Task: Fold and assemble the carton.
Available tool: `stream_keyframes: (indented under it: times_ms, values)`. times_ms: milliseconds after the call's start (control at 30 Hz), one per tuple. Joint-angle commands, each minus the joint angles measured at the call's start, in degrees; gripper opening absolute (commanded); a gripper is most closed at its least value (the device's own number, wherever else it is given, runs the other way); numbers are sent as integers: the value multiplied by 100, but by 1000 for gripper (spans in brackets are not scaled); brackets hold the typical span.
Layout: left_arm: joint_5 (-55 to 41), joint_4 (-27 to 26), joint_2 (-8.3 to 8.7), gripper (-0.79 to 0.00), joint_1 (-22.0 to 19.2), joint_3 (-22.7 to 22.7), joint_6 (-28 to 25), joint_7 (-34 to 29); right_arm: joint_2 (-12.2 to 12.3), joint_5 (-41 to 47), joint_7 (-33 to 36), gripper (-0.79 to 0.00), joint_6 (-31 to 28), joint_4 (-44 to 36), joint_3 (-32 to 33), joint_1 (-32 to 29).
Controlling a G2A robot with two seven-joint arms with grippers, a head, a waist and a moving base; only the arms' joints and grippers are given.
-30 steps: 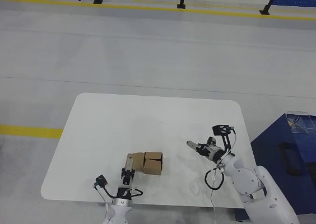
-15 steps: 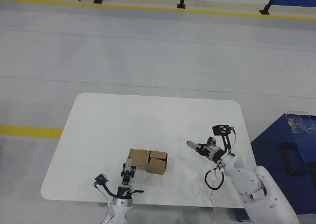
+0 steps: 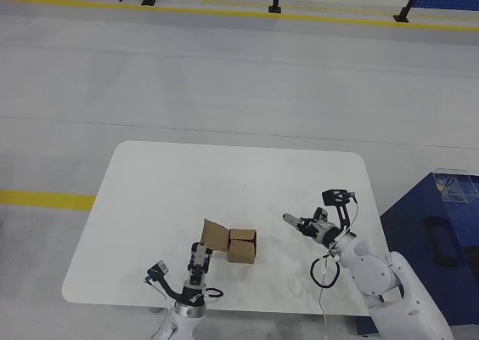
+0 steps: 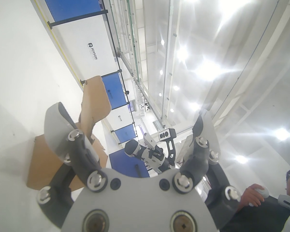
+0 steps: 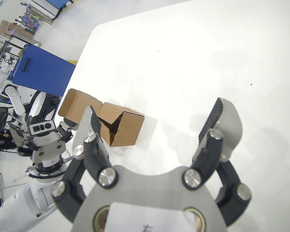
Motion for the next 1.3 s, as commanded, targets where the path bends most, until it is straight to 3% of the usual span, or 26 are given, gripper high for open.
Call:
stream_keyframes:
  times_ms: [0,300,433,667,867,1167,1267]
  values:
    - [117,-105,0,0,54,30,-39,22,0,0,0,0,0,0,0,0]
    - [828,-479,-27,0,179,247,231,183,6,-361,164,0,151,183,-77,57]
    - [1195,-523,-51,0,133,387,504,267,-21,-813,315,0,396,449,-329,288]
    - [1967,-497,-65,0,26,650,1201,79,-57,-875,265,0,330,572,-480,356]
    - [2229,-833,-30,0,283,648,1360,369,-63,-788,220,0,300,540,-448,342]
    - [2237,-854,-27,0,308,645,1387,378,-63,-788,220,0,300,540,-448,342]
    - [2126,-1042,-14,0,186,531,2048,-106,-61,-1000,39,0,406,544,-428,297]
